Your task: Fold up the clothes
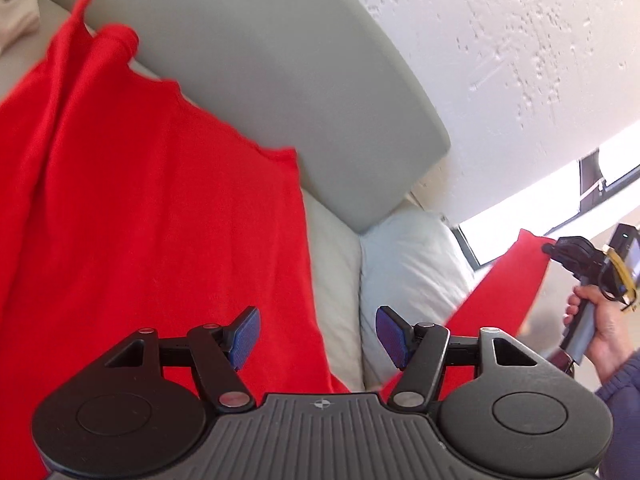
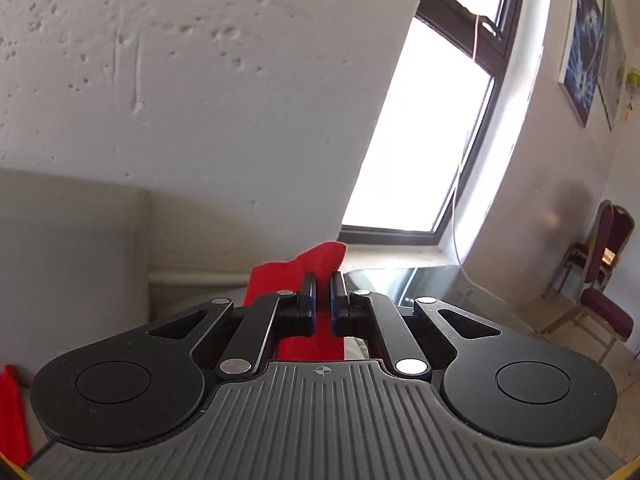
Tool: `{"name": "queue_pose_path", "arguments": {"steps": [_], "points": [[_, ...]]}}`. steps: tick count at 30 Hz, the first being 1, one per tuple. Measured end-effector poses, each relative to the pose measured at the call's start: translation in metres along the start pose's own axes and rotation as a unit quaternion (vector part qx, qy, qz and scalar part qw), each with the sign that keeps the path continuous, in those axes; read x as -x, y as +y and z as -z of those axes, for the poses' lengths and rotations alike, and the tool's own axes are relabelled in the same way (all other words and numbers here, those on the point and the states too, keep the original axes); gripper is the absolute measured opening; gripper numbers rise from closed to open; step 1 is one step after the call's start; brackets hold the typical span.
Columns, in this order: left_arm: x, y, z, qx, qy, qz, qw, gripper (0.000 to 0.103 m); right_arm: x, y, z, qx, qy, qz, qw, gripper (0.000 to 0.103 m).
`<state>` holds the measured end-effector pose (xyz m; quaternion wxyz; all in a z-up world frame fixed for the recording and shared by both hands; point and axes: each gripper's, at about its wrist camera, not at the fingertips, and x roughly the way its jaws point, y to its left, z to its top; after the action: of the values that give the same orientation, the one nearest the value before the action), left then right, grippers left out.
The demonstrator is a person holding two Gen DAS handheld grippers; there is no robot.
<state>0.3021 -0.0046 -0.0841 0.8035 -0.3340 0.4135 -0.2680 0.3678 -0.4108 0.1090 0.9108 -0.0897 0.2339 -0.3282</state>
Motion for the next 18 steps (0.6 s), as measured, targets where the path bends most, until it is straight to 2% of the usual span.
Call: {"name": "queue_pose_path", "arguments": {"steps": [5, 11, 12, 14, 15, 16, 18], "points": [[-0.019, -0.013, 0.016, -0.051, 0.022, -0.017, 0.9983, 0.061, -0.039, -0.002, 0.029, 0.002, 0.028, 0.003, 1.0, 0.006], [-0.044, -0.014, 0.032, -0.074, 0.06, -0.029, 0.9951, 0.061, -0.087, -0.004, 0.055, -0.016, 0.056, 0.004, 0.998, 0.006], [-0.047, -0.014, 0.034, -0.076, 0.065, -0.029, 0.9946, 0.061, -0.096, -0.004, 0.06, -0.02, 0.068, 0.006, 0.997, 0.008], [-0.055, -0.015, 0.037, -0.079, 0.075, -0.029, 0.9936, 0.061, -0.113, -0.007, 0.07, -0.03, 0.092, 0.011, 0.995, 0.021], [-0.057, -0.016, 0.038, -0.083, 0.077, -0.03, 0.9931, 0.061, -0.116, -0.011, 0.075, -0.038, 0.102, 0.019, 0.994, 0.037], [-0.059, -0.016, 0.04, -0.087, 0.08, -0.031, 0.9925, 0.061, -0.119, -0.015, 0.08, -0.046, 0.112, 0.028, 0.992, 0.044], [-0.058, -0.017, 0.042, -0.092, 0.08, -0.034, 0.992, 0.061, -0.113, -0.026, 0.087, -0.059, 0.117, 0.035, 0.991, 0.045]]}}
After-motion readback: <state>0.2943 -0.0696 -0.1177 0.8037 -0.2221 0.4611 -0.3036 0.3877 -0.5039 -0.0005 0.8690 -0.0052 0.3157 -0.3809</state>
